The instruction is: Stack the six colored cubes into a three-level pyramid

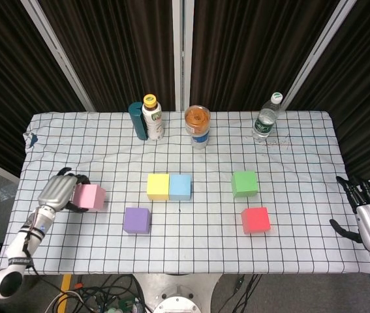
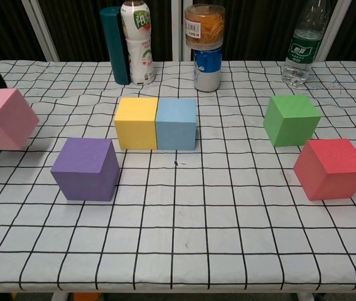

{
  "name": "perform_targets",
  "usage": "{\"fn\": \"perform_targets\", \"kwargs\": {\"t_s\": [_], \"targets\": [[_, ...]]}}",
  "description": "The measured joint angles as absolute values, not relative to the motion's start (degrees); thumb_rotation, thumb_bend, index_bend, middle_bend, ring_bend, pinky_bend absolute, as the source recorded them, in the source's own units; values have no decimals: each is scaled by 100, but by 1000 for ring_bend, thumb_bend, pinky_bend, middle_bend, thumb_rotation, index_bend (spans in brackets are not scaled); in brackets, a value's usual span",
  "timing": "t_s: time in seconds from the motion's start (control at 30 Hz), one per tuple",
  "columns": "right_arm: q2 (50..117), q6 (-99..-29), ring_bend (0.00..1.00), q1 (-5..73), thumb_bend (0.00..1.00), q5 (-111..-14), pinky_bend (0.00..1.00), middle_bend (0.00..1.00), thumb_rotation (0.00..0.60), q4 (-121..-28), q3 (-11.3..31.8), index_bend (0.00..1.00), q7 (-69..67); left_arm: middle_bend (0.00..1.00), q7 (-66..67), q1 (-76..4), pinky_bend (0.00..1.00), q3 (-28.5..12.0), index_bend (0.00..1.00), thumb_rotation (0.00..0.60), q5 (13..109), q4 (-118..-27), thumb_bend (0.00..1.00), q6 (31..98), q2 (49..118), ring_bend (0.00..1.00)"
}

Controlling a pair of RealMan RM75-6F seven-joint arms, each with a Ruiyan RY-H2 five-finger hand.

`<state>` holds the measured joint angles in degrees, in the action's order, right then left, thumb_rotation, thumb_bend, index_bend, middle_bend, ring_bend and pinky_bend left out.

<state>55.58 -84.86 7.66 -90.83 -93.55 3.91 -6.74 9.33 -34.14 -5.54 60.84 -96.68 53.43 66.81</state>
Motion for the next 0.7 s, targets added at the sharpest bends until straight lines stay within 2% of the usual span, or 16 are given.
{"fn": "perform_targets", "kwargs": {"t_s": [0.27,0.53,0.6,0.7], "targets": [[5540,-8476,0,762,150,-9062,113,160,600,-9382,381,0,-649,430,1470,-4230,114,-899,431,600,5026,-9399,14,4675,7098,332],[5551,-8424,0,774,150,-9021,113,161,600,-9373,376,0,-654,383,2235,-5032,114,-860,370,600,3613,-8939,14,4326,7658,311],[5553,-8418,0,777,150,-9020,113,161,600,-9372,374,0,-653,338,2448,-5190,114,-811,317,600,3329,-8831,15,4359,7800,267],[5560,-8417,0,774,150,-9007,113,161,600,-9369,372,0,-654,207,2661,-5355,115,-743,197,600,2956,-8771,16,4407,7921,157]]}}
